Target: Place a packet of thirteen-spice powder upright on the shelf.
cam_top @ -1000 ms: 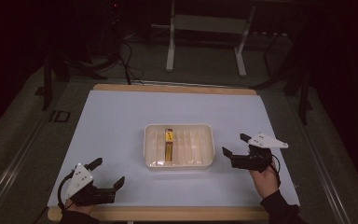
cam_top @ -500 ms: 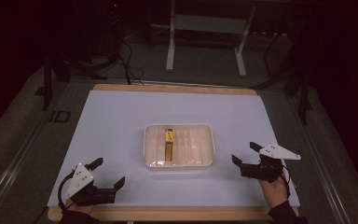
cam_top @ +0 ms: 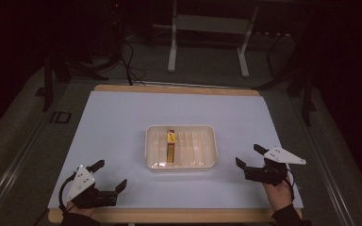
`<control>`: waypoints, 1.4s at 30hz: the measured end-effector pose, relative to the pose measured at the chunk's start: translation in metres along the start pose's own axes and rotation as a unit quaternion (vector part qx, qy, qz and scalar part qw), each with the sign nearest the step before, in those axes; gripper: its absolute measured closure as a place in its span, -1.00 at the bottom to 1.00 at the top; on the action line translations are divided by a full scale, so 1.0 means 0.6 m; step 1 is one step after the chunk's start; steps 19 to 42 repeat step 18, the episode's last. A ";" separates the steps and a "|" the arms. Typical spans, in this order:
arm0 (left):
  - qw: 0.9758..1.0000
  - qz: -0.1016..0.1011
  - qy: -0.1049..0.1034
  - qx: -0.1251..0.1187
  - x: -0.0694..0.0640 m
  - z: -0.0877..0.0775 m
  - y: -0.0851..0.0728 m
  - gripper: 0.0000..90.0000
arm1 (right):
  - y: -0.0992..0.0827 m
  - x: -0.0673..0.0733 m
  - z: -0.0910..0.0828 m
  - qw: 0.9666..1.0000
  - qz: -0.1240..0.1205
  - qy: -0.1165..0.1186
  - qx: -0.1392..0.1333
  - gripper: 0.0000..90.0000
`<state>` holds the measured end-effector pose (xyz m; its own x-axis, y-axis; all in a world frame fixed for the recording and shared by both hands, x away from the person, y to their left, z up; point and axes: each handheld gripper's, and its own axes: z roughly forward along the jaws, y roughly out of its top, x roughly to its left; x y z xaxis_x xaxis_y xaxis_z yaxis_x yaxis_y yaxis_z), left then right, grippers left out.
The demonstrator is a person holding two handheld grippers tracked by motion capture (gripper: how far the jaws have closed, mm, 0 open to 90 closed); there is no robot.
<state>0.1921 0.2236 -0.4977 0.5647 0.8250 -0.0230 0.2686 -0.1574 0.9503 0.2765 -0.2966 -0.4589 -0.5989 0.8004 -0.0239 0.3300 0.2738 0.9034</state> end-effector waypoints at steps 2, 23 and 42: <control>1.000 -0.002 0.000 -0.001 0.001 0.000 0.000 -1.00 | -0.001 -0.002 0.000 1.000 0.002 0.002 0.000 -0.71; 1.000 -0.002 -0.002 0.000 0.000 0.001 0.000 -1.00 | -0.002 -0.005 0.003 1.000 0.005 0.016 0.002 -0.70; 1.000 -0.002 -0.002 0.000 0.000 0.001 0.000 -1.00 | -0.002 -0.005 0.003 1.000 0.005 0.016 0.002 -0.70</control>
